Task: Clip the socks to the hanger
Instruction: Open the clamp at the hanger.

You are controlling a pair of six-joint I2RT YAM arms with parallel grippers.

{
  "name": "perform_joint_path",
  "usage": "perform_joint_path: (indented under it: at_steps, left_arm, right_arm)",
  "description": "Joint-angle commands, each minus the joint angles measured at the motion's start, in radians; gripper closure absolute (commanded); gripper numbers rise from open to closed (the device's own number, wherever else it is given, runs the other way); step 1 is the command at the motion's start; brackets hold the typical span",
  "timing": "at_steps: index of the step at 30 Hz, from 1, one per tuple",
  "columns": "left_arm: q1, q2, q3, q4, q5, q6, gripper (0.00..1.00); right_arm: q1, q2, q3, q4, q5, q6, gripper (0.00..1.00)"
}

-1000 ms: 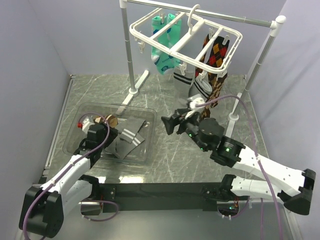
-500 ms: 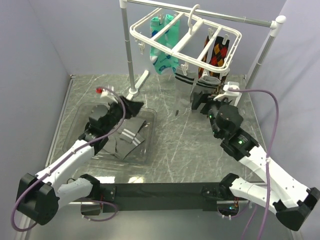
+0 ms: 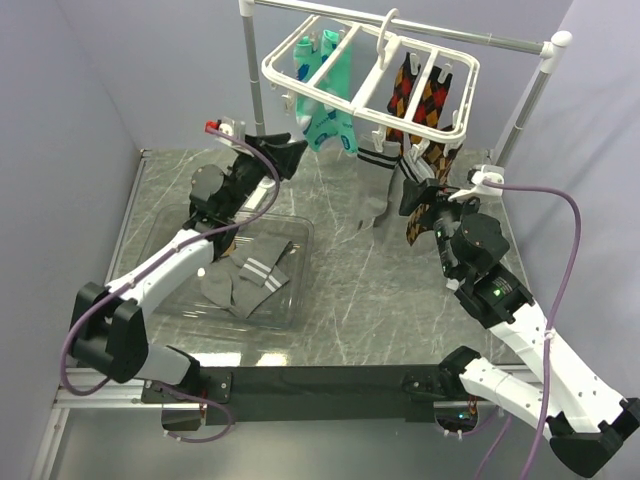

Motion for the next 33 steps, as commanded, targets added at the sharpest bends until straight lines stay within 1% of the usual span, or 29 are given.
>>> perform_joint_path:
  at_steps: [1, 6, 11, 15, 18, 19, 21, 22, 24, 26, 30, 33]
  left_arm:
    - [0.005, 0.025, 0.078, 0.138, 0.017, 0.075, 0.40]
    - [0.007, 0.076, 0.147, 0.163, 0.019, 0.084, 0.41]
    - [0.007, 0.116, 0.188, 0.192, 0.069, 0.087, 0.41]
    - [0.007, 0.144, 0.231, 0.204, 0.083, 0.073, 0.41]
    - [0.007, 0.150, 0.236, 0.226, 0.081, 0.062, 0.45]
    - [0.007, 0.150, 0.237, 0.230, 0.081, 0.064, 0.51]
    - [0.007, 0.153, 0.249, 0.226, 0.097, 0.065, 0.59]
    - [0.007, 0.154, 0.256, 0.220, 0.104, 0.066, 0.68]
    - [0.007, 0.156, 0.269, 0.200, 0.129, 0.059, 0.78]
    - [0.007, 0.144, 0.262, 0.206, 0.138, 0.053, 0.80]
    - [0.004, 0.087, 0.190, 0.246, 0.141, 0.050, 0.82]
    - [-0.004, 0.046, 0.162, 0.232, 0.143, 0.073, 0.82]
  right_arm:
    - [-0.005, -0.014, 0.022, 0.018, -0.023, 0.001, 0.12]
    - [-0.005, -0.020, 0.026, 0.021, -0.057, -0.004, 0.12]
    - [-0.005, -0.011, 0.030, 0.012, -0.063, -0.005, 0.12]
    - [-0.004, -0.009, 0.029, 0.008, -0.068, -0.004, 0.12]
    - [-0.007, -0.012, 0.030, 0.009, -0.071, -0.004, 0.12]
    - [-0.005, -0.014, 0.030, 0.009, -0.071, -0.004, 0.12]
    - [-0.005, -0.019, 0.030, 0.011, -0.077, -0.001, 0.12]
    - [-0.005, -0.020, 0.032, 0.011, -0.080, -0.001, 0.12]
    - [-0.004, -0.022, 0.035, 0.009, -0.101, -0.001, 0.12]
    - [-0.005, -0.029, 0.032, 0.015, -0.132, -0.007, 0.12]
    - [-0.004, -0.051, 0.039, 0.029, -0.256, -0.020, 0.12]
    - [-0.005, -0.048, 0.067, 0.026, -0.331, -0.019, 0.12]
